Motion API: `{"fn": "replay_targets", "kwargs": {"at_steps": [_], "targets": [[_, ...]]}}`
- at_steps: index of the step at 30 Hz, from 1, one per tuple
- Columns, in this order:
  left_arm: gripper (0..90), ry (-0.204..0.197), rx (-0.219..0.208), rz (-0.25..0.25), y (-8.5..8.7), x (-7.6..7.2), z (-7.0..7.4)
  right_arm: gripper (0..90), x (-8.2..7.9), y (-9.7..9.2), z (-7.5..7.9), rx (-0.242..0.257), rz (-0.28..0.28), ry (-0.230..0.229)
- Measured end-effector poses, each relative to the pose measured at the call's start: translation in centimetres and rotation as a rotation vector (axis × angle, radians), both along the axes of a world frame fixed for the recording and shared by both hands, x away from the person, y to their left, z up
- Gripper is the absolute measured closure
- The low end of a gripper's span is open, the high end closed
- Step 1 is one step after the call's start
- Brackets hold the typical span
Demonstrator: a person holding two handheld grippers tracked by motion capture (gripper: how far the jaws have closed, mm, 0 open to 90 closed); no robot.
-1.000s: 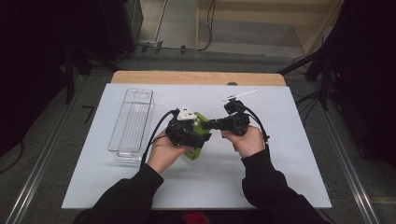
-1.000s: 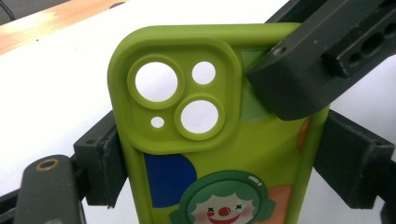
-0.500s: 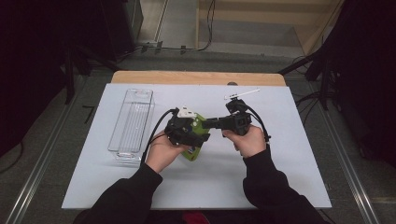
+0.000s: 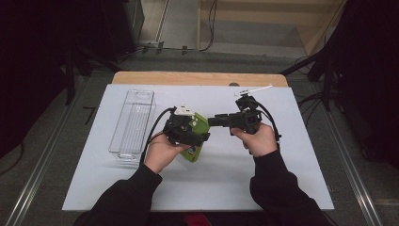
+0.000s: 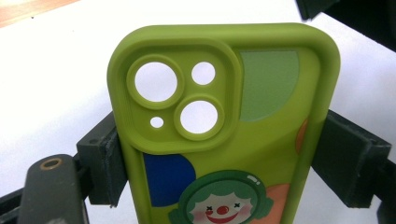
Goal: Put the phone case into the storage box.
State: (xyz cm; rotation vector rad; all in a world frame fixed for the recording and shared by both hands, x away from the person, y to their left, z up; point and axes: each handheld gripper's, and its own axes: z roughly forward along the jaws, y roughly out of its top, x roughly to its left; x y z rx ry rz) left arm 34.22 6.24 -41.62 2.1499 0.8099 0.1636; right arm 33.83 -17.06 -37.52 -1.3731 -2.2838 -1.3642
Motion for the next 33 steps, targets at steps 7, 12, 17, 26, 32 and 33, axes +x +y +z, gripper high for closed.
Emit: {"fn": "replay_targets", "kwargs": {"at_steps": [7,12,17,26,32,33], "targets": [[16.5,0.030,-0.019,-0.001,0.5,0.2,0.4,39.1,0.0,-1.1,0.3,0.018,-0.010,-0.010],[16.5,0.050,-0.026,-0.005,0.7,0.3,0.6,35.7,0.0,-1.5,0.1,-0.007,-0.006,-0.030],[16.5,0.066,-0.030,-0.016,0.9,0.3,0.8,33.6,0.0,-1.7,-0.3,-0.024,-0.003,-0.037],[16.5,0.079,-0.037,-0.027,1.2,0.4,1.1,29.9,-0.3,-1.8,-1.2,-0.077,0.034,-0.081],[16.5,0.090,-0.054,-0.028,1.4,0.5,1.3,28.3,-0.6,-2.0,-2.2,-0.112,0.064,-0.096],[16.5,0.089,-0.056,-0.027,1.4,0.5,1.4,28.2,-0.7,-2.0,-2.3,-0.124,0.065,-0.098]]}}
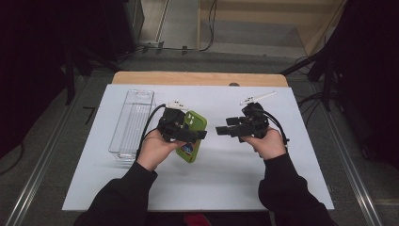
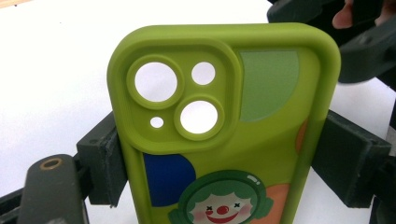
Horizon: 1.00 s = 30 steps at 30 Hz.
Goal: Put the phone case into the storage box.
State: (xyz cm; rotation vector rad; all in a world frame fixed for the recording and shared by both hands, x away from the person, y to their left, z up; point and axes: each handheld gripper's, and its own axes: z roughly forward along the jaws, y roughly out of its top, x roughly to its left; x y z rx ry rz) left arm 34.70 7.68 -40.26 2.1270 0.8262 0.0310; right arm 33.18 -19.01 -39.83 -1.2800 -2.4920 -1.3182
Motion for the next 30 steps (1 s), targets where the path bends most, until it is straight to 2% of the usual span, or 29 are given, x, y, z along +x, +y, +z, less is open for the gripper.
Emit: {"fn": "replay_targets", "kwargs": {"at_steps": [13,20,30], "targets": [[16.4,0.021,-0.031,-0.007,0.6,0.1,0.4,27.5,-1.2,0.0,-1.7,-0.043,0.031,-0.027],[16.4,0.029,-0.040,-0.001,0.9,0.3,0.5,27.4,-2.4,-0.3,-2.0,-0.039,0.044,-0.044],[16.4,0.045,-0.054,0.001,1.2,0.5,0.5,27.4,-4.3,-1.4,-3.2,-0.059,0.054,-0.050]]}}
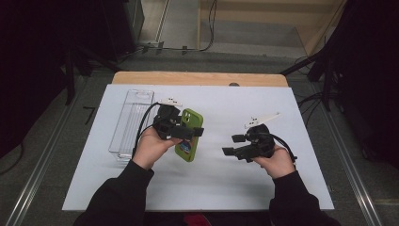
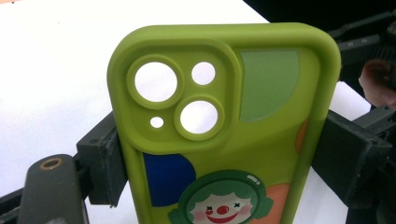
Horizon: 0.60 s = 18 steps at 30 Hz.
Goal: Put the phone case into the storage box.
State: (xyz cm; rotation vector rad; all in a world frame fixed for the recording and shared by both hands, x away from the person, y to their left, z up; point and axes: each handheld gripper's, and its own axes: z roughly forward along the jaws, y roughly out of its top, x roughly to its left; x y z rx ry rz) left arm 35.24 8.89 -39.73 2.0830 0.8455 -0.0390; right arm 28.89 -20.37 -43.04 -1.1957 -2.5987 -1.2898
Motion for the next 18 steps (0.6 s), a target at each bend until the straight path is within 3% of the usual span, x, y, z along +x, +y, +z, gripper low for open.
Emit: {"fn": "replay_targets", "kwargs": {"at_steps": [8,18], "targets": [[16.4,0.006,-0.011,0.001,0.1,0.1,0.1,26.8,-1.1,-0.8,-1.2,-0.026,0.006,-0.007],[16.4,0.014,-0.011,-0.001,0.5,0.3,0.2,26.5,-2.1,-1.8,-2.9,-0.018,0.005,0.001]]}}
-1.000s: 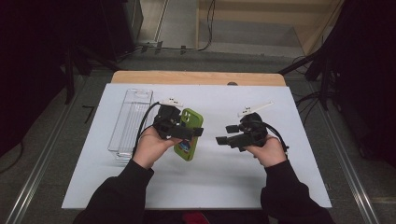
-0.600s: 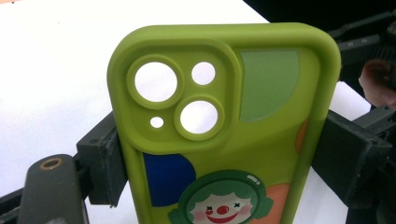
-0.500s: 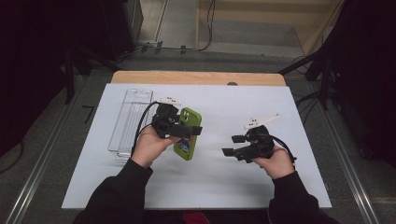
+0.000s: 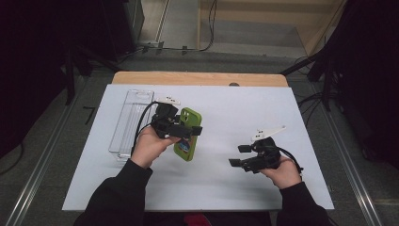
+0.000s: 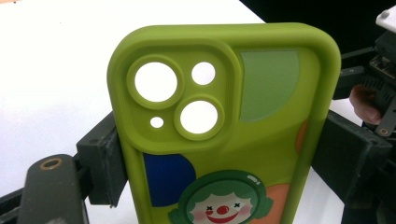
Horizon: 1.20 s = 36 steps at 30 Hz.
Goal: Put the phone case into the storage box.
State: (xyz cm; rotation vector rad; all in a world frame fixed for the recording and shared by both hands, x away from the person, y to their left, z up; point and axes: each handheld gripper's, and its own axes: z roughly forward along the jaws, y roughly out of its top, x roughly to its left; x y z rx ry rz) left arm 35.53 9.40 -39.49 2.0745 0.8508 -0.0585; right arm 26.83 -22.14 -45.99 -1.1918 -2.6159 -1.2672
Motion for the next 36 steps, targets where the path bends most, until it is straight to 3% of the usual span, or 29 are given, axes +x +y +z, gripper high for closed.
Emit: {"fn": "replay_targets", "kwargs": {"at_steps": [6,10,14,18,28,36], "targets": [[16.4,0.013,-0.011,0.006,0.4,0.1,0.3,26.3,-0.7,-0.6,-0.8,-0.016,-0.011,-0.011],[16.4,0.012,-0.011,0.016,0.7,0.2,0.5,26.3,-1.1,-1.0,-1.1,-0.011,-0.020,0.006],[16.4,0.023,-0.008,0.031,1.0,0.4,0.8,25.8,-1.4,-1.5,-1.4,0.006,-0.020,-0.010],[16.4,0.012,0.011,0.044,1.4,0.4,1.2,25.4,-2.0,-1.9,-1.6,0.020,-0.032,-0.018],[16.3,-0.004,0.004,0.067,2.7,0.5,2.3,25.3,-2.6,-2.5,-2.2,-0.014,-0.043,-0.018],[16.3,-0.016,0.003,0.083,3.8,0.6,3.1,25.4,-2.6,-2.5,-2.3,-0.013,-0.039,-0.018]]}}
